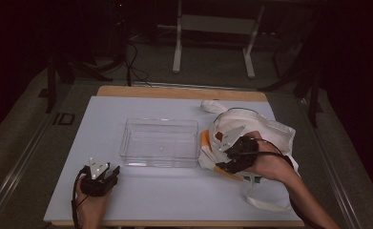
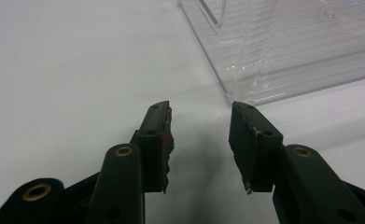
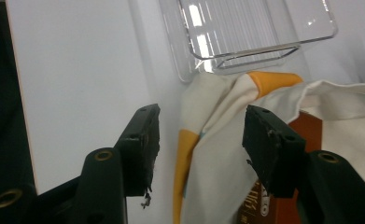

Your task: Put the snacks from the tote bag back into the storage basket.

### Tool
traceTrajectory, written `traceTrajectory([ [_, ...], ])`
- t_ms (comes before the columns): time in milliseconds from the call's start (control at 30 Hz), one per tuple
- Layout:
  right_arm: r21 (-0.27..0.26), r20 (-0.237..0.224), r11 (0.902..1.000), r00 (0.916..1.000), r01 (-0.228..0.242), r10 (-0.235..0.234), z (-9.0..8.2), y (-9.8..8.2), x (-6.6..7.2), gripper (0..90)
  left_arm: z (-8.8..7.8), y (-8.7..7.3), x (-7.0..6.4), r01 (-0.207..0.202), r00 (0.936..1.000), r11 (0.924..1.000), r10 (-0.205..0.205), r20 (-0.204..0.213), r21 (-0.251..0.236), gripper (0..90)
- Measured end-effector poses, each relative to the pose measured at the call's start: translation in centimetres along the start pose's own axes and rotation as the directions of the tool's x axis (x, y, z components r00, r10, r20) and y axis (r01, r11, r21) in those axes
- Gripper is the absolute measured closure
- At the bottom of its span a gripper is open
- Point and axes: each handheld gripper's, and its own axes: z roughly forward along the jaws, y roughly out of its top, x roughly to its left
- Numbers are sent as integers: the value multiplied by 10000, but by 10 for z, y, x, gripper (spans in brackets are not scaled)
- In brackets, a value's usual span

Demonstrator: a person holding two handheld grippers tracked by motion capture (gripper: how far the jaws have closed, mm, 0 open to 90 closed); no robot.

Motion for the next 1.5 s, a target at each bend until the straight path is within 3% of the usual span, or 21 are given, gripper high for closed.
traceTrajectory([
  [1000,90,52,9985,9986,-535,535,-15,-16,-38,443,0,0,0,-24,10000,10000,24,-36,29,590],
  [1500,686,190,9922,9945,-1039,1029,-21,-37,-57,437,0,0,0,-4,10000,10000,4,-39,36,590],
])
